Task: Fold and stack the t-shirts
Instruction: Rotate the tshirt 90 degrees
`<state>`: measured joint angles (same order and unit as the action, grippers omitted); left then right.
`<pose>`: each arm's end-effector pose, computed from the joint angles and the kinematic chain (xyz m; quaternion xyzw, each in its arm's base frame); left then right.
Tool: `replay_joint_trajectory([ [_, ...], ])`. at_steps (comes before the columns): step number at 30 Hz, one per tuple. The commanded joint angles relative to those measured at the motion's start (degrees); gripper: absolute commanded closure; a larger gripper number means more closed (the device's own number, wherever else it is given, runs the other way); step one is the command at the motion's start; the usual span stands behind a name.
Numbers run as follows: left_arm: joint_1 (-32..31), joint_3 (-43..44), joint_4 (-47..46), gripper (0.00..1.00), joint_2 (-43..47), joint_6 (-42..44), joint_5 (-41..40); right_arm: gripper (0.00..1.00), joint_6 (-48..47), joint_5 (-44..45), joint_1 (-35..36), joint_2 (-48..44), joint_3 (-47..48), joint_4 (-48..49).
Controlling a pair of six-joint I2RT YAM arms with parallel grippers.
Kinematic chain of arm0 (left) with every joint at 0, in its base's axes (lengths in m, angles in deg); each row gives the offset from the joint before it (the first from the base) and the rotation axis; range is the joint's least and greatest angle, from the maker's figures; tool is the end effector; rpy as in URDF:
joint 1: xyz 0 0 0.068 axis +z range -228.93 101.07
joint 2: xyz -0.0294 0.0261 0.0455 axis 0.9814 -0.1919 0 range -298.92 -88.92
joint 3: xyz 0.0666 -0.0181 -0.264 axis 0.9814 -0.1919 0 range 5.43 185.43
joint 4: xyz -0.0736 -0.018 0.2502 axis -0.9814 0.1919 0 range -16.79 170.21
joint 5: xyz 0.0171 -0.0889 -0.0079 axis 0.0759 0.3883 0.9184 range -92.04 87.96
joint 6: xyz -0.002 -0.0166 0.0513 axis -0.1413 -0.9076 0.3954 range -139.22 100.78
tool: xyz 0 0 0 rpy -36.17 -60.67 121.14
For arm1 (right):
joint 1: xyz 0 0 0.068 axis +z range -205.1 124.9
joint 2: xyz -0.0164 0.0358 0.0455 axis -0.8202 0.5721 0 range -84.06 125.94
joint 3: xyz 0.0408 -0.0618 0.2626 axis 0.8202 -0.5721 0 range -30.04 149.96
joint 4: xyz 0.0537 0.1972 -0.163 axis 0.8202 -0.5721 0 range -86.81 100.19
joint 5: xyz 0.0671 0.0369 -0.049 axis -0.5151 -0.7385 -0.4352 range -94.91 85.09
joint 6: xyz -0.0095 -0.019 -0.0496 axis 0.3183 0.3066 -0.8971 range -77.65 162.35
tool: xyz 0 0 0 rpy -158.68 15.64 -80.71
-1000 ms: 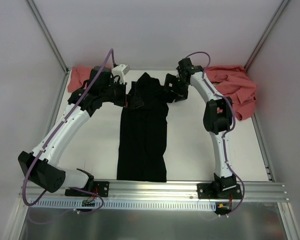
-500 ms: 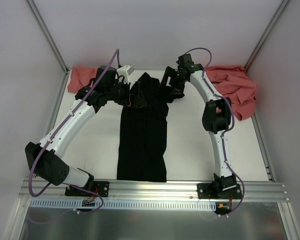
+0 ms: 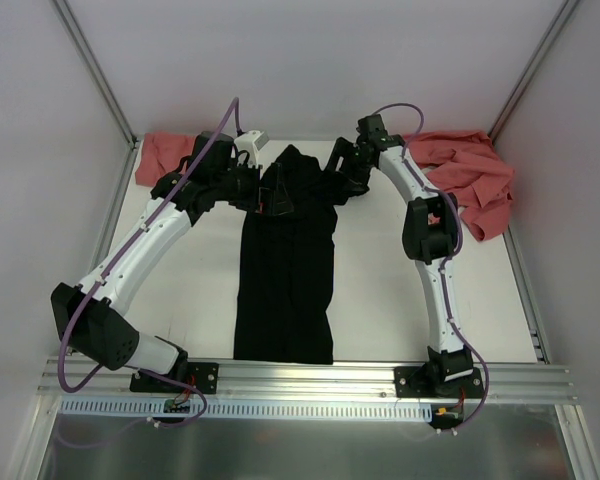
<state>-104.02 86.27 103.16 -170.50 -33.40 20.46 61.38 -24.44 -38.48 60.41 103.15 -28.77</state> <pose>0.2831 -0.1476 0.3769 0.1771 0.8393 -0.3227 0.4001 0.5290 0.1703 0.1951 -0.0382 0.9278 0.2544 0.2702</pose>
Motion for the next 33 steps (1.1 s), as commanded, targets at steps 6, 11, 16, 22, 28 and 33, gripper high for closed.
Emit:
replay_joint_trajectory([
  [6, 0.03, 3.62, 2.65, 0.01, -1.30, 0.46, 1.32, 0.14, 1.71, 3.09, -0.98, 2.66, 2.43, 4.06],
  [11, 0.03, 4.06, 3.79, 0.01, -1.39, 0.55, 0.97, 0.10, 2.51, 3.45, -1.68, 4.77, 4.45, 5.56],
  [16, -0.06, 4.06, 5.46, 0.01, -1.21, 0.55, 0.26, 0.02, 3.21, 2.83, -2.65, 5.92, 5.15, 9.86],
  [22, 0.03, 5.03, 7.74, 0.01, -1.21, 0.90, -1.32, 0.00, 4.53, 3.00, -3.79, 7.50, 6.47, 17.33],
  [28, 0.03, 6.00, 9.86, 0.01, -1.21, 1.17, -3.07, 0.01, 7.43, 3.97, -5.37, 9.87, 9.02, 22.08],
  [33, 0.03, 6.52, 10.74, 0.01, -1.21, 0.73, -3.69, 0.00, 9.18, 4.32, -6.86, 9.96, 8.32, 26.21],
])
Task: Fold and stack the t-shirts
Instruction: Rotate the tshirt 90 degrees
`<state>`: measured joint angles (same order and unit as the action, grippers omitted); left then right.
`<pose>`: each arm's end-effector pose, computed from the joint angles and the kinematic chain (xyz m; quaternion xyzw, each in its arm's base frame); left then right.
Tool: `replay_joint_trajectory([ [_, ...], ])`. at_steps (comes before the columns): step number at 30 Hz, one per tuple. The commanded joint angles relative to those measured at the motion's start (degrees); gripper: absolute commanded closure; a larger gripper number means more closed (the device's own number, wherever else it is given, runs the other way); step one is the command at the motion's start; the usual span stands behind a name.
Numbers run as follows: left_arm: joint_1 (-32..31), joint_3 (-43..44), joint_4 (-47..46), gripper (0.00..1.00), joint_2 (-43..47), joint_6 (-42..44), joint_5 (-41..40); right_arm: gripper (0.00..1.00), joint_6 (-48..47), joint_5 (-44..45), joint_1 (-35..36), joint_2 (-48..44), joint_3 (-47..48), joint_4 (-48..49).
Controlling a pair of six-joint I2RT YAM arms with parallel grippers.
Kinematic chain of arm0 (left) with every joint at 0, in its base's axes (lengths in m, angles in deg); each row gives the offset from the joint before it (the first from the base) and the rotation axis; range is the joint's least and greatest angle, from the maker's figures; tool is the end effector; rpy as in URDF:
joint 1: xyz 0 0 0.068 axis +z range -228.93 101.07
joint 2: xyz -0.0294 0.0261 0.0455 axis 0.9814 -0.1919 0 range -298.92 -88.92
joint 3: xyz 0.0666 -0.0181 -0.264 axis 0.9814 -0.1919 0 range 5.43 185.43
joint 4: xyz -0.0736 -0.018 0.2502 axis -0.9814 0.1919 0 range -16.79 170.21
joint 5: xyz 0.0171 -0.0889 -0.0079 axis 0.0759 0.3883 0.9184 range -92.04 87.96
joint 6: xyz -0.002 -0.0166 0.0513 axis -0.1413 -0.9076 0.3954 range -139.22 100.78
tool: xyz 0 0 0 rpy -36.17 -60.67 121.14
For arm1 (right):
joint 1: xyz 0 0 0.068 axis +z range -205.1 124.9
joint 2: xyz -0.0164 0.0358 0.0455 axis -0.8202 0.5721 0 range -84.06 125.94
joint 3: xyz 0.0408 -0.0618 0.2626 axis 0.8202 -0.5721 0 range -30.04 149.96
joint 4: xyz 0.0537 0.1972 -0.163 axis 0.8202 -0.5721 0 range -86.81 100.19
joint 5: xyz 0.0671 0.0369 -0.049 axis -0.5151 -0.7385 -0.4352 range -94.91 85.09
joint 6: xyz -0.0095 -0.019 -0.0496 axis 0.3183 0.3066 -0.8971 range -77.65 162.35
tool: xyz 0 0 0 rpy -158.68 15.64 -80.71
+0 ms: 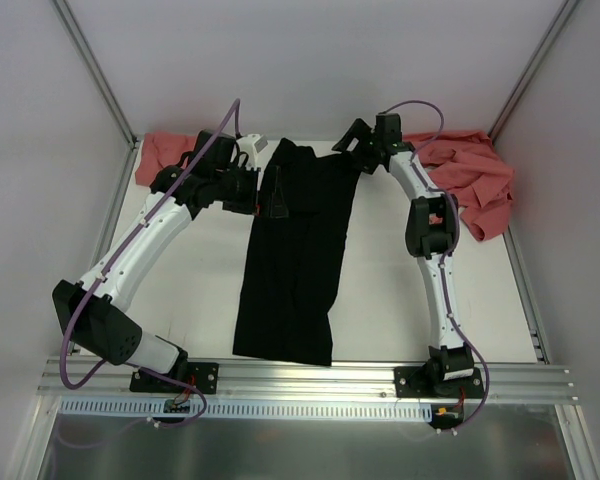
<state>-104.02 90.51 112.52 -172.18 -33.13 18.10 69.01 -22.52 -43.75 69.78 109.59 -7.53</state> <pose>0.2821 -0.1456 0.3780 0.1630 0.8713 -0.2932 0.3582 0.5869 0.1288 0.1708 0.0414 0.8662 0.2827 0.4099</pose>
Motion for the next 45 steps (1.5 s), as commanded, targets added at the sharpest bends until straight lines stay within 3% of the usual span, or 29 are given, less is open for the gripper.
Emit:
replay_joint_trajectory([
  [1, 0.03, 2.29, 1.47, 0.01, 0.47, 0.29, -1.42, 0.00, 2.08, 2.57, -1.77, 0.32, 1.52, 6.19],
  [9, 0.03, 1.67, 0.42, 0.01, 0.56, -0.32, -1.25, 0.00, 4.19, 5.48, -4.85, -1.96, 1.70, 15.34],
  [15, -0.06, -0.70, -3.01, 0.01, 0.65, -0.15, 0.86, 0.01, 2.09, -1.97, -6.43, -14.34, -5.50, 13.95],
  [21, 0.03, -3.42, -6.35, 0.01, 1.00, 1.25, 1.30, 0.01, -8.78, -7.45, -0.91, -31.54, -18.22, -3.71],
  [27, 0.03, -5.18, -6.62, 0.01, 2.40, 1.60, -0.27, 0.00, -20.22, 6.93, 7.44, -41.59, -24.67, -27.25],
  [28, -0.06, -5.36, -5.92, 0.01, 2.49, 1.87, -1.06, 0.01, -22.59, 9.23, 9.46, -42.04, -24.93, -33.38],
  [34, -0.06, -10.54, -5.03, 0.01, 6.88, 2.49, -3.18, 0.00, -23.32, 21.55, 17.36, -42.40, -26.69, -48.09],
  [39, 0.03, -16.33, -8.37, 0.01, 14.52, 0.20, -0.81, 0.00, -20.59, 28.23, 25.72, -39.67, -27.83, -52.60],
  [45, 0.03, -20.21, -8.72, 0.01, 19.36, 0.38, 1.39, 0.01, -17.52, 28.59, 33.81, -33.79, -23.45, -54.79],
])
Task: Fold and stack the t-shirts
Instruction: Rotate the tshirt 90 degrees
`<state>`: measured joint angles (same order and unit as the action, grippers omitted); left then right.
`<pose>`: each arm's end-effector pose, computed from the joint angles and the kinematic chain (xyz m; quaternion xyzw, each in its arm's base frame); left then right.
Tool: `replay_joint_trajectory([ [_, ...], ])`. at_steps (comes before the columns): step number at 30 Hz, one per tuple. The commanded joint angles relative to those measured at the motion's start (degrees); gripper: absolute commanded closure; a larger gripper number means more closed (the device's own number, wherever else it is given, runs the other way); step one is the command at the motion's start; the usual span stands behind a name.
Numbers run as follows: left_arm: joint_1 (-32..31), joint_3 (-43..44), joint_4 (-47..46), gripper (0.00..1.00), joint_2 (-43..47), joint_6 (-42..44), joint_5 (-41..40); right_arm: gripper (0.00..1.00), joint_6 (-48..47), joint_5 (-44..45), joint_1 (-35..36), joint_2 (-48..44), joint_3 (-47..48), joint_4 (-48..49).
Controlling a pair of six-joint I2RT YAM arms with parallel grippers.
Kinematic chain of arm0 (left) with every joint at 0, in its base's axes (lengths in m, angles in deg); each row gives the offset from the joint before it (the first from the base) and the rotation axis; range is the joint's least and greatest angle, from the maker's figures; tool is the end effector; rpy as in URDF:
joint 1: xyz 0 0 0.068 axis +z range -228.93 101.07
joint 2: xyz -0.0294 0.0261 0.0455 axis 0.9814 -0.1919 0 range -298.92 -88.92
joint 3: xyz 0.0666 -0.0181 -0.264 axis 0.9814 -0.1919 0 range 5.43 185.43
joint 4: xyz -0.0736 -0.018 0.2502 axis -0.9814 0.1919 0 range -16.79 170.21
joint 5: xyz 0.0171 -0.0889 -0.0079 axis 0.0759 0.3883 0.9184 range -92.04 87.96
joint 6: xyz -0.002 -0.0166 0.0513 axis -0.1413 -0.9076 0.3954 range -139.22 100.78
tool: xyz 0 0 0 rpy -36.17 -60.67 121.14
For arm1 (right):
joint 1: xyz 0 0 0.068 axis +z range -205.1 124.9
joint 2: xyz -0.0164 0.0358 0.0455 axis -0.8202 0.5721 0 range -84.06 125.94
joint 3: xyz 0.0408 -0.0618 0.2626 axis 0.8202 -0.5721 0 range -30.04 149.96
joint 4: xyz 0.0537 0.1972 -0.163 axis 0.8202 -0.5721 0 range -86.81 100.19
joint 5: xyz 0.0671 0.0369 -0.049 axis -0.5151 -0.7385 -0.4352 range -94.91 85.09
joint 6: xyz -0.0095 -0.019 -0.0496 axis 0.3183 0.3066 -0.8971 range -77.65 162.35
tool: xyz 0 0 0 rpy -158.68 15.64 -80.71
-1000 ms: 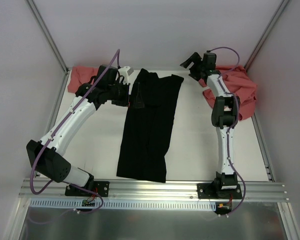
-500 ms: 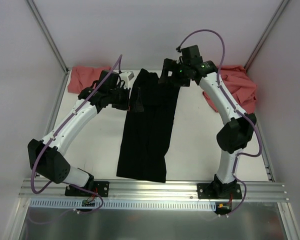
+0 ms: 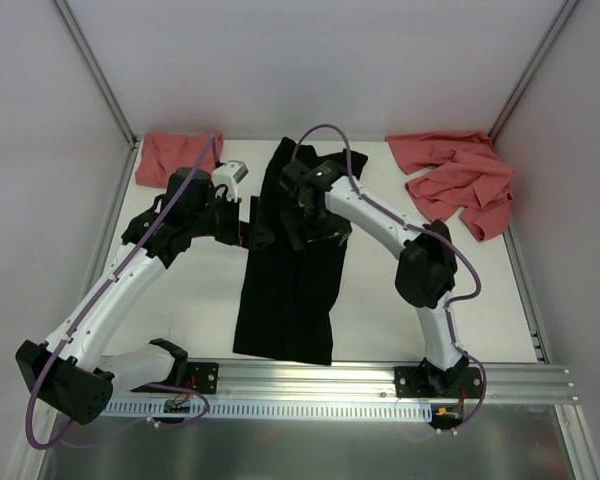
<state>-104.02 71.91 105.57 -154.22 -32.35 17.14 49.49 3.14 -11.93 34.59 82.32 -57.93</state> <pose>0.2173 -0.1146 0.3626 0.1708 0.8458 -0.2956 0.4100 0.3141 0.2878 0.2727 -0.2966 0.9428 -0.0054 0.1520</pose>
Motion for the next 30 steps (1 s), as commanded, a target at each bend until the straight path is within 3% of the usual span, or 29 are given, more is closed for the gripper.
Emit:
replay_joint_trajectory([
  [1, 0.03, -1.88, -1.60, 0.01, 1.58, -0.32, 2.79, 0.00, 2.27, 3.02, 3.30, 2.19, 5.05, -4.91],
  [5, -0.06, -2.49, -1.77, 0.01, 2.45, -0.06, 3.49, 0.00, 3.76, 2.50, 4.55, 4.48, 6.92, -5.19],
  [16, -0.06, -3.64, -2.21, 0.01, 2.02, 0.21, 6.40, 0.01, 5.87, -2.95, 5.25, 6.85, -1.00, 4.04],
  [30, 0.03, -1.97, 0.42, 0.01, -0.09, 0.73, 5.87, 0.00, 8.07, -9.35, 4.28, 16.78, 9.54, 9.85],
])
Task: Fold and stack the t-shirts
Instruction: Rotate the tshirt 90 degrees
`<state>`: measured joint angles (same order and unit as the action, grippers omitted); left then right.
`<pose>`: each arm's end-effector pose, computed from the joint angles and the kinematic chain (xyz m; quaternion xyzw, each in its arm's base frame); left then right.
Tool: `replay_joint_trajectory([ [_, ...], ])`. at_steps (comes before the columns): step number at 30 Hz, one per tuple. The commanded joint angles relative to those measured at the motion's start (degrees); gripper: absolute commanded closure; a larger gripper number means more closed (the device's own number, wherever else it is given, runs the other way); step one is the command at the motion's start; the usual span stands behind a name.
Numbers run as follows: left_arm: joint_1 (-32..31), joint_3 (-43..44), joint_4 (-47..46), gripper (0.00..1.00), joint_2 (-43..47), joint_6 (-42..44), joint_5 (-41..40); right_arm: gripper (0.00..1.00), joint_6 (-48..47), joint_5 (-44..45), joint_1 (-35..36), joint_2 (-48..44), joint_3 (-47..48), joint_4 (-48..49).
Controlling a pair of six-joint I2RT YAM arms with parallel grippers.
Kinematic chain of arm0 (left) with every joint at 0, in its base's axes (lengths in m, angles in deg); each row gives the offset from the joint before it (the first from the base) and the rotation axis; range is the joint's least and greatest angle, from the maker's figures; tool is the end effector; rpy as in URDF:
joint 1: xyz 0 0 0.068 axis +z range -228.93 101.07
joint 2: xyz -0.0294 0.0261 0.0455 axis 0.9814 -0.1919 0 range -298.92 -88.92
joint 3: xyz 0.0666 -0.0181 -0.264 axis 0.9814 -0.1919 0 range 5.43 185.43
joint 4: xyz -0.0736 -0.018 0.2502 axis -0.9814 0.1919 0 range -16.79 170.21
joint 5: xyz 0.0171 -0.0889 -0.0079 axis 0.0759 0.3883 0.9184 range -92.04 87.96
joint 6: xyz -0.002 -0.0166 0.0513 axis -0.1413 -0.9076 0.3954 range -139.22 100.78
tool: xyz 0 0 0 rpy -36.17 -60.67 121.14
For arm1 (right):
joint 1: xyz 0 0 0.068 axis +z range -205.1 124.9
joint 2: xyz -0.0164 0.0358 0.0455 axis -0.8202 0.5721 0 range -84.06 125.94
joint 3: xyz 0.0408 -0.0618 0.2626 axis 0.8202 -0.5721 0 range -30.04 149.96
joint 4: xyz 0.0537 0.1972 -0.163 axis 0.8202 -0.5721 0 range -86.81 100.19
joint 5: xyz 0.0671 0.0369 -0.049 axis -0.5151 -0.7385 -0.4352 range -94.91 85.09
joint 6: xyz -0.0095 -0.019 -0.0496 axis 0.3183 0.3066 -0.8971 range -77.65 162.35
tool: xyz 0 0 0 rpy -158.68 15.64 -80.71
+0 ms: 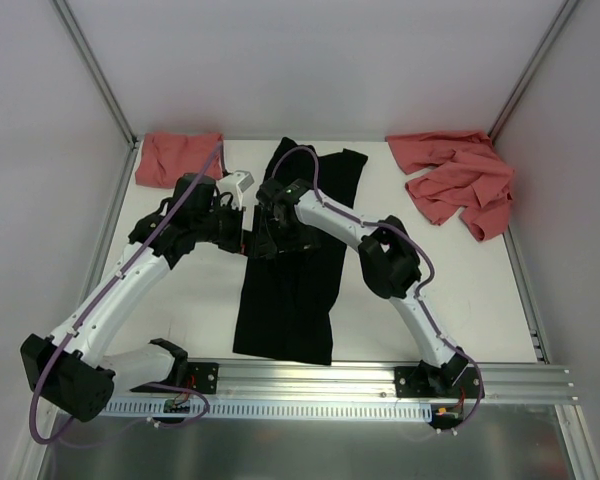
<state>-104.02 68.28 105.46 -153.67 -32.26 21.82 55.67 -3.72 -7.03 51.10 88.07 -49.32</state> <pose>0.2134 -0.1158 0.3442 0.1870 0.8496 -0.3223 0.3734 0.3243 0.3599 0.1786 -0.2954 0.9481 0.0509 0.1059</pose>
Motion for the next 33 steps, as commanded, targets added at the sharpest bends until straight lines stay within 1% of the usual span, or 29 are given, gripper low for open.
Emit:
replay_joint_trajectory([
  [1, 0.03, 2.01, 0.88, 0.02, -0.90, 0.73, 0.93, 0.00, 2.06, -2.60, -0.96, 0.98, 4.15, 1.23],
  [6, -0.06, 4.12, 2.46, 0.01, -2.22, 1.52, -0.21, 0.00, 1.27, -2.68, -1.84, 1.08, 2.31, 3.07],
  [21, 0.03, 5.97, 3.79, 0.01, -5.47, 1.26, -1.18, 0.01, -0.93, -2.68, -4.92, -0.59, -4.54, 6.86],
  [33, 0.03, 6.76, 3.79, 0.01, -7.58, 1.52, -1.44, 0.00, -4.80, -1.81, -6.50, -3.40, -10.61, 8.18],
])
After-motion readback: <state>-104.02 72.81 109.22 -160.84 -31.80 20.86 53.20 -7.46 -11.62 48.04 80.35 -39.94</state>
